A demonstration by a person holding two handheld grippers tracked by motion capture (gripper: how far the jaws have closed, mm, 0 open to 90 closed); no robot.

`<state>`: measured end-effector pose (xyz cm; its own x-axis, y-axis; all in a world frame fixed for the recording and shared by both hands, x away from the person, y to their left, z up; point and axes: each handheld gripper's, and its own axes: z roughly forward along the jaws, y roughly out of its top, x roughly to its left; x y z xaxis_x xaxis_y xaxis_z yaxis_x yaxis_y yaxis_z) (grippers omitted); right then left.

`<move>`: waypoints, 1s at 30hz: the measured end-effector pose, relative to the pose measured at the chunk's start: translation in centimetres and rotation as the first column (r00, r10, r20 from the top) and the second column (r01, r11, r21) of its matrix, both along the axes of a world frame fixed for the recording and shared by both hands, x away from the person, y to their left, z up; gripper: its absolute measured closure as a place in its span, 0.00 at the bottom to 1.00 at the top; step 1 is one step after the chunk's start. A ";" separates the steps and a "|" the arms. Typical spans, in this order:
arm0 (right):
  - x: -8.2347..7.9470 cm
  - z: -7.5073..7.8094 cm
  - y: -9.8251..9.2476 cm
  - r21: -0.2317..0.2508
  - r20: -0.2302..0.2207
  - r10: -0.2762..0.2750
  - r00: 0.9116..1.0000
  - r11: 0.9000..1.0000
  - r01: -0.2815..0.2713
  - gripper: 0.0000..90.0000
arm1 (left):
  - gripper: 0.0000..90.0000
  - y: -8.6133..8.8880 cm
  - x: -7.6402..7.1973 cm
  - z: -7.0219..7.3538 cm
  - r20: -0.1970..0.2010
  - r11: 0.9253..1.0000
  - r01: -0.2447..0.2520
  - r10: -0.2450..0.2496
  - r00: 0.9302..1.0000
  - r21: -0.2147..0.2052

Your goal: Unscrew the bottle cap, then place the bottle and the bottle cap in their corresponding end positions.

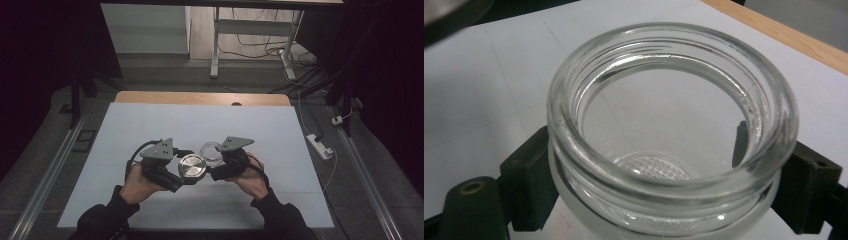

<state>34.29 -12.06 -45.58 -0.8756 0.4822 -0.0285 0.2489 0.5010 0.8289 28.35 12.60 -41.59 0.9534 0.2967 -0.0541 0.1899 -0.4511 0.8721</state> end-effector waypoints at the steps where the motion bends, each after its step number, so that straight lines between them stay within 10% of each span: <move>1: 0.0 0.0 -0.1 0.000 0.001 -0.004 1.000 1.000 0.004 0.16 | 0.22 0.0 -0.1 -0.2 -0.002 1.000 0.000 0.000 1.000 0.003; 30: 2.4 0.5 0.5 0.032 0.006 -0.063 0.998 0.997 0.063 0.16 | 0.22 -0.5 -1.3 -3.4 0.015 1.000 -0.019 0.019 1.000 -0.014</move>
<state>36.66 -11.56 -45.12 -0.8431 0.5374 -0.0181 0.2735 0.4576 0.8460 27.10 12.13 -44.95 0.9484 0.3140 -0.0443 0.1853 -0.4354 0.8809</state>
